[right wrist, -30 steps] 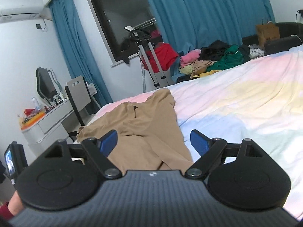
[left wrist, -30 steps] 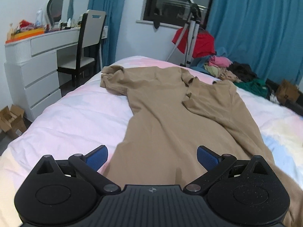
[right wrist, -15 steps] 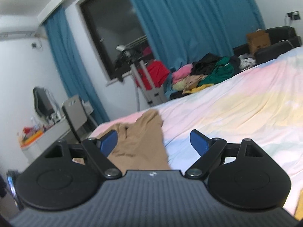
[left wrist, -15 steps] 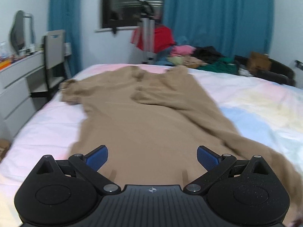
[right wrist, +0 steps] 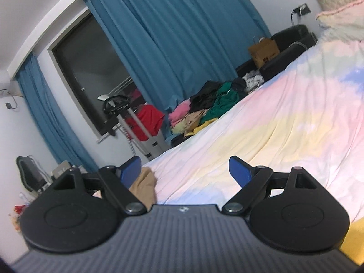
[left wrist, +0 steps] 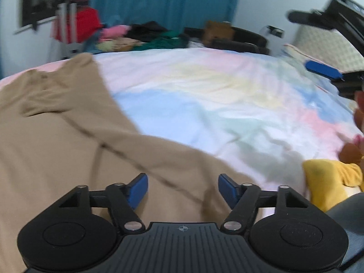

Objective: Fold clothes
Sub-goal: 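Move the left tool to the opposite side edge of the shirt, then close the left tool on the opposite side edge of the shirt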

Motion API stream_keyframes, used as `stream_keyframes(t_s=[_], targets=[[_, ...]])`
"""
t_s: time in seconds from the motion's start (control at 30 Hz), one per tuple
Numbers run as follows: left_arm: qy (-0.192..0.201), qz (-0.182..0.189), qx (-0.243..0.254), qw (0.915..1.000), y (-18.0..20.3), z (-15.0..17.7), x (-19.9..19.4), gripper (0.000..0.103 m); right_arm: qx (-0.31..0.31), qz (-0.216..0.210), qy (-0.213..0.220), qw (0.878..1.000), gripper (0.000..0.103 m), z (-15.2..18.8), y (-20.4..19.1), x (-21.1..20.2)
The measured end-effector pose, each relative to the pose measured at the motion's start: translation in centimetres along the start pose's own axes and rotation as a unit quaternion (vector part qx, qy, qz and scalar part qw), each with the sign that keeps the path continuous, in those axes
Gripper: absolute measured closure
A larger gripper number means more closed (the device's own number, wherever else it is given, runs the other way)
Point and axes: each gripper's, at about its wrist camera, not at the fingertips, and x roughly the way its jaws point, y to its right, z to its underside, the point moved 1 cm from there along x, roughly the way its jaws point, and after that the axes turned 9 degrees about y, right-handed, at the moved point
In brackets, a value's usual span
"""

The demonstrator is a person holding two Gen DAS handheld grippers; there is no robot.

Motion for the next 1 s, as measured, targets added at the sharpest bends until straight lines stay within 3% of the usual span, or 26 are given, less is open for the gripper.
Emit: stream_keyframes(t_s=[0.23, 0.33, 0.4, 0.43, 0.57, 0.73, 0.87, 1.0], targets=[[-0.023, 0.098, -0.026, 0.9945, 3.4, 0.8, 3.2, 0.048, 0.008, 0.016, 0.015, 1.000, 0.017, 0.0, 1.4, 0.1], [-0.056, 0.088, -0.025, 0.9942, 4.2, 1.6, 5.0, 0.056, 0.006, 0.022, 0.011, 1.000, 0.017, 0.1, 1.7, 0.7], [-0.073, 0.061, -0.019, 0.9953, 4.2, 2.2, 5.9, 0.079, 0.002, 0.026, 0.002, 1.000, 0.017, 0.4, 1.8, 1.0], [-0.078, 0.050, -0.018, 0.9955, 4.2, 2.4, 6.2, 0.098, 0.000, 0.027, -0.002, 1.000, 0.017, 0.5, 1.8, 1.2], [-0.055, 0.042, -0.043, 0.9966, 3.3, 2.0, 4.7, 0.101, -0.002, 0.027, -0.008, 1.000, 0.017, 0.8, 1.7, 1.3], [-0.003, 0.061, -0.109, 0.9922, 0.1, 0.3, -1.1, 0.100, -0.001, 0.024, -0.015, 1.000, 0.017, 0.9, 1.6, 1.3], [0.028, 0.068, -0.175, 0.9817, -3.5, 0.0, -6.5, 0.100, -0.014, 0.016, -0.024, 0.999, 0.017, 1.4, 0.7, 1.2], [0.030, 0.050, -0.251, 0.9662, -8.0, 2.6, -10.9, 0.101, -0.029, 0.003, -0.039, 0.999, 0.017, 2.1, -0.6, 1.3]])
